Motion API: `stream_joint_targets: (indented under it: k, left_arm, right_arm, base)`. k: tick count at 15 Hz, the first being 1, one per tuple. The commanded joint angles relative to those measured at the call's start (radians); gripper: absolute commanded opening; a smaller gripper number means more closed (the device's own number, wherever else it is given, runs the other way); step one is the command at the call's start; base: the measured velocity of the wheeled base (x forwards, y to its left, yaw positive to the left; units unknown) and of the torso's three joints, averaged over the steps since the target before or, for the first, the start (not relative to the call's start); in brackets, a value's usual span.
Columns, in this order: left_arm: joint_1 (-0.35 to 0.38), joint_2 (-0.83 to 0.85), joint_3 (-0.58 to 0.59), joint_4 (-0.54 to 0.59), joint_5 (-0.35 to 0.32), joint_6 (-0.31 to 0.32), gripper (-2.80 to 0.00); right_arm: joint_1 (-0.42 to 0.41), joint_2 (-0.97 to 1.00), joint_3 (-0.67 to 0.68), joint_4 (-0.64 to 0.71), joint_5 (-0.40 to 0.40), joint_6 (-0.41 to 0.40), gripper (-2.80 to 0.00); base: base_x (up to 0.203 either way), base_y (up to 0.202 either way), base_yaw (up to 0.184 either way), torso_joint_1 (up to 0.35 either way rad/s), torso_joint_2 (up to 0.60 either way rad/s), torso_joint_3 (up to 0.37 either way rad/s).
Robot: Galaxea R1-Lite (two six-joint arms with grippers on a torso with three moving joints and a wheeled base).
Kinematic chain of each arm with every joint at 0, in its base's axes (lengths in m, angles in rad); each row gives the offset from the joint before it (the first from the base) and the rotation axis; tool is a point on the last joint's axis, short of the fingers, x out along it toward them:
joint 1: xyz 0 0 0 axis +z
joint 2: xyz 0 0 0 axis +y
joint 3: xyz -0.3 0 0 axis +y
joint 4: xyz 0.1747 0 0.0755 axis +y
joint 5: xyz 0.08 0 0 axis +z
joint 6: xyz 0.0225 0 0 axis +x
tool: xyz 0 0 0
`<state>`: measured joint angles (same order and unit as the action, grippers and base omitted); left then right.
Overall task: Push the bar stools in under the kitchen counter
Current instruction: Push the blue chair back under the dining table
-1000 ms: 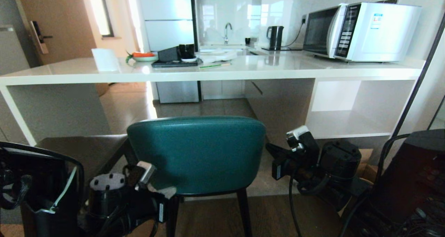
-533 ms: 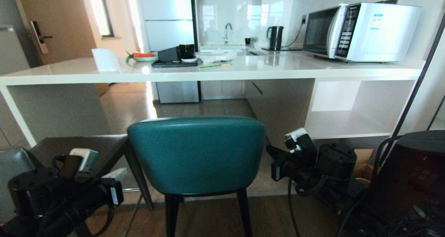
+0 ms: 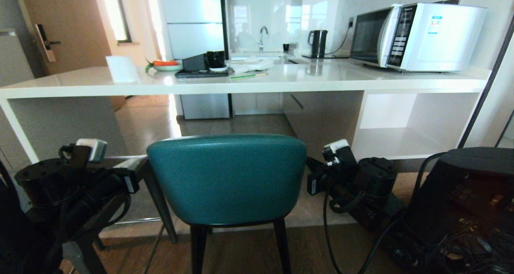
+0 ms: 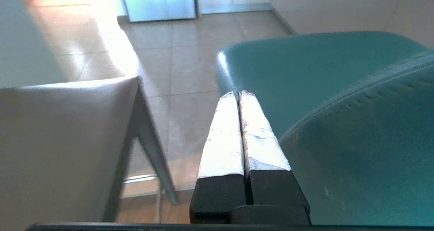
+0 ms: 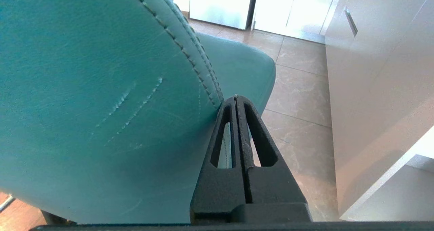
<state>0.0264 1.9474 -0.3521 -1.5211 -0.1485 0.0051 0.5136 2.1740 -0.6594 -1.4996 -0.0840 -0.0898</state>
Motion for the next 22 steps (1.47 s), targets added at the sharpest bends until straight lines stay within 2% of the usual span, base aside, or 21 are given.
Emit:
stream_joint_targets:
  k: [1,5,8,11,14,16,19,22]
  left_arm:
    - [-0.034,0.091,-0.037,-0.009,-0.002,0.001,-2.80]
    - [-0.150,0.186,-0.099,-0.009,-0.004,0.000,-2.80]
    - [-0.253,0.181,-0.093,-0.009,-0.032,-0.004,-2.80]
    - [-0.332,0.204,-0.092,-0.009,-0.033,-0.003,-2.80]
    - [-0.344,0.237,-0.113,-0.009,-0.025,0.000,-2.80]
    - [-0.319,0.257,-0.148,-0.009,-0.012,0.001,-2.80]
    - [-0.280,0.308,-0.205,-0.009,0.043,-0.001,-2.80]
    - [-0.293,0.320,-0.226,-0.009,0.046,0.000,-2.80]
  right_arm:
    - [-0.001,0.003,-0.002,-0.008,0.000,-0.002,-2.80]
    - [-0.001,0.007,-0.003,-0.007,0.000,-0.004,-2.80]
    - [-0.001,0.042,-0.027,-0.005,0.003,-0.005,-2.80]
    - [-0.009,0.062,-0.060,-0.004,0.003,-0.005,-2.80]
    - [-0.027,0.063,-0.062,-0.004,0.002,-0.005,-2.80]
    - [-0.023,0.052,-0.039,-0.008,0.004,-0.007,-2.80]
    - [-0.011,0.025,-0.006,-0.015,0.009,-0.008,-2.80]
    - [-0.020,0.014,0.030,-0.025,0.037,-0.007,-2.80]
  base:
    - [0.000,0.000,0.000,0.000,0.00,0.000]
    - [0.000,0.000,0.000,0.000,0.00,0.000]
    - [0.000,0.000,0.000,0.000,0.00,0.000]
    - [0.000,0.000,0.000,0.000,0.00,0.000]
    - [0.000,0.000,0.000,0.000,0.00,0.000]
    - [0.000,0.000,0.000,0.000,0.00,0.000]
    - [0.000,0.000,0.000,0.000,0.00,0.000]
    - [0.000,0.000,0.000,0.000,0.00,0.000]
